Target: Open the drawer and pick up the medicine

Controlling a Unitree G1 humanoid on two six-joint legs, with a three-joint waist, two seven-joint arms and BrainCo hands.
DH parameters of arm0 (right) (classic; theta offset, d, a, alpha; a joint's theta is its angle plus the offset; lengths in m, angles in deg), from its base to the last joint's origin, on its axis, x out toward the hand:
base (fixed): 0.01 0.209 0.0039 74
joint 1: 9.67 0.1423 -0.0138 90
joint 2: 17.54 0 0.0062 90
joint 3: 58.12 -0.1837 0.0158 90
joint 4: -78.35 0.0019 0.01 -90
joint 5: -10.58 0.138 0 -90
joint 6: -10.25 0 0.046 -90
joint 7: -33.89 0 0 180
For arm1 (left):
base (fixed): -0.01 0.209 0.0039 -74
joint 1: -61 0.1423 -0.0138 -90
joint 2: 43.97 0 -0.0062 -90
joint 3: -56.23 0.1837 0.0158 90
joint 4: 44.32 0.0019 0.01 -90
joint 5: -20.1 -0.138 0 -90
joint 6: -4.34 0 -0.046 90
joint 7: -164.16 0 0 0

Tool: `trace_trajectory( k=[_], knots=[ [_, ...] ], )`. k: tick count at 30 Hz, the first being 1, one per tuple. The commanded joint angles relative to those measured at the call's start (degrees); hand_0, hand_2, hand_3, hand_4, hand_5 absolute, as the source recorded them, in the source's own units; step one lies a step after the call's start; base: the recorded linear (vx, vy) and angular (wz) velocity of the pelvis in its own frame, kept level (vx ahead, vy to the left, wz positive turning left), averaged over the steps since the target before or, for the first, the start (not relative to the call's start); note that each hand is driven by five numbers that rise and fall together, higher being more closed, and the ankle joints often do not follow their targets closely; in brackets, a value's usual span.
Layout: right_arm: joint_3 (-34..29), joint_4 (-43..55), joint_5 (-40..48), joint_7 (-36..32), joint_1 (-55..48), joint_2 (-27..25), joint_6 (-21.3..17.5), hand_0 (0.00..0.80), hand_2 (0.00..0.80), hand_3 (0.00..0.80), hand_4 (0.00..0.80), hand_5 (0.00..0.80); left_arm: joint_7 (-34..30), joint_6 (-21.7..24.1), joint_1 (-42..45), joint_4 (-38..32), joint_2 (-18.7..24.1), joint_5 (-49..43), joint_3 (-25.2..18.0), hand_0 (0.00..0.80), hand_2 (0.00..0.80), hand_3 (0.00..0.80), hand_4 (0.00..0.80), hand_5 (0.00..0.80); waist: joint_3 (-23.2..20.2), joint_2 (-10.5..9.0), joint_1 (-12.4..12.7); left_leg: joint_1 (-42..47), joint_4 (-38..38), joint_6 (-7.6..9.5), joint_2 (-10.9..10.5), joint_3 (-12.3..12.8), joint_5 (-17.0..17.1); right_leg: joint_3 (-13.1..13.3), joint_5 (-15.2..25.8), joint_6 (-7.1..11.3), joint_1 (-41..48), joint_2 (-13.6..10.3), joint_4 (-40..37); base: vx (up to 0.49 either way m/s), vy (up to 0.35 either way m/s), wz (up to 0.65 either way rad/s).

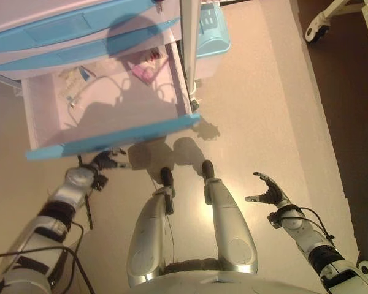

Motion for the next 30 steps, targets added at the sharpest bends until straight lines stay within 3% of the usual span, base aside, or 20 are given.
trace_trajectory(
  k=[1, 6, 8, 13, 17, 21, 25, 30],
  knots=[
    [1.6, 2.6, 2.0, 0.8, -4.1, -1.9, -1.9, 0.0, 0.0, 0.0, 0.0, 0.0, -1.7, -1.1, -6.8, -1.1, 4.9, 3.6, -4.5, 0.0, 0.0, 0.0, 0.0, 0.0, -2.2, 0.26, -2.2, -2.3, 4.8, 2.54, -1.2, -0.9, -4.7, -1.6, -1.1, -1.67, -1.2, 2.5, 1.8, 0.0, 0.0, 0.0],
    [2.7, 2.9, 3.3, 2.0, -3.6, -2.5, -2.7, 0.0, 0.0, 0.0, 0.0, 0.0, 0.7, -5.1, -21.3, 7.4, 10.2, 7.8, -3.8, 0.0, 0.0, 0.0, 0.0, 0.0, -1.3, -0.24, -4.6, -5.2, 7.5, 2.64, -0.3, 0.9, -5.7, -0.4, -0.6, -1.79, -4.3, 3.2, 2.5, 0.015, 0.021, -0.06],
    [3.4, 2.8, 4.0, 2.7, -3.3, -2.4, -3.0, 0.0, 0.0, 0.0, 0.0, 0.0, 3.7, -4.7, -26.6, 12.4, 10.9, 10.3, -3.7, 0.0, 0.0, 0.0, 0.0, 0.0, -1.3, -0.38, -5.3, -5.5, 8.7, 2.46, -0.3, 0.6, -7.8, 0.2, -2.1, -1.41, -4.7, 3.6, 3.3, 0.09, 0.037, -0.15],
    [6.6, 2.1, 4.9, 5.5, -2.5, -0.6, -4.5, 0.0, 0.0, 0.0, 0.0, 0.0, 18.4, 2.9, -40.2, 26.9, 12.5, 13.1, -3.4, 0.0, 0.0, 0.0, 0.0, 0.0, -1.3, -1.6, -6.9, -6.8, 9.9, 2.85, -0.3, 0.9, -9.1, 1.5, -1.9, -1.34, -6.5, 4.5, 3.1, 0.018, 0.006, -0.04],
    [8.5, 2.2, 5.5, 6.7, -1.9, 0.4, -4.9, 0.0, 0.0, 0.0, 0.0, 0.0, 25.2, 6.1, -43.0, 27.2, 11.8, 15.4, -3.9, 0.0, 0.0, 0.0, 0.0, 0.0, -1.3, -2.03, -7.0, -7.0, 9.8, 2.97, -0.5, 1.1, -9.7, 2.3, -1.6, -1.31, -6.9, 5.0, 2.3, 0.008, 0.022, -0.11],
    [8.5, 1.9, 5.1, 7.0, -1.4, 1.0, -4.9, 0.0, 0.0, 0.0, 0.0, 0.0, 26.6, 6.6, -41.4, 24.6, 10.4, 16.8, -5.6, 0.0, 0.0, 0.0, 0.0, 0.0, -1.3, -1.91, -7.0, -6.2, 9.1, 3.16, -0.8, 1.4, -10.0, 2.8, -1.5, -1.22, -6.3, 5.3, 1.6, -0.007, 0.037, -0.04],
    [8.3, 2.7, 4.5, 6.6, -0.8, 1.2, -4.4, 0.0, 0.0, 0.0, 0.0, 0.0, 24.7, 6.8, -39.1, 22.9, 9.5, 16.7, -6.2, 0.0, 0.0, 0.0, 0.0, 0.0, -1.3, -1.7, -6.8, -5.3, 8.1, 3.31, -1.2, 1.7, -9.9, 3.1, -1.3, -1.15, -5.7, 5.4, 1.1, -0.016, 0.023, -0.01],
    [7.0, 3.3, 4.7, 5.5, -0.9, 2.1, -4.2, 0.0, 0.0, 0.0, 0.0, 0.0, 16.4, 7.2, -31.0, 15.3, 7.2, 22.6, -8.2, 0.0, 0.0, 0.0, 0.0, 0.0, -1.7, -1.44, -5.6, -3.0, 6.1, 3.88, -1.8, 2.1, -8.5, 3.1, 0.0, -1.1, -3.4, 4.9, -0.4, -0.075, -0.011, -0.03]
  ],
)
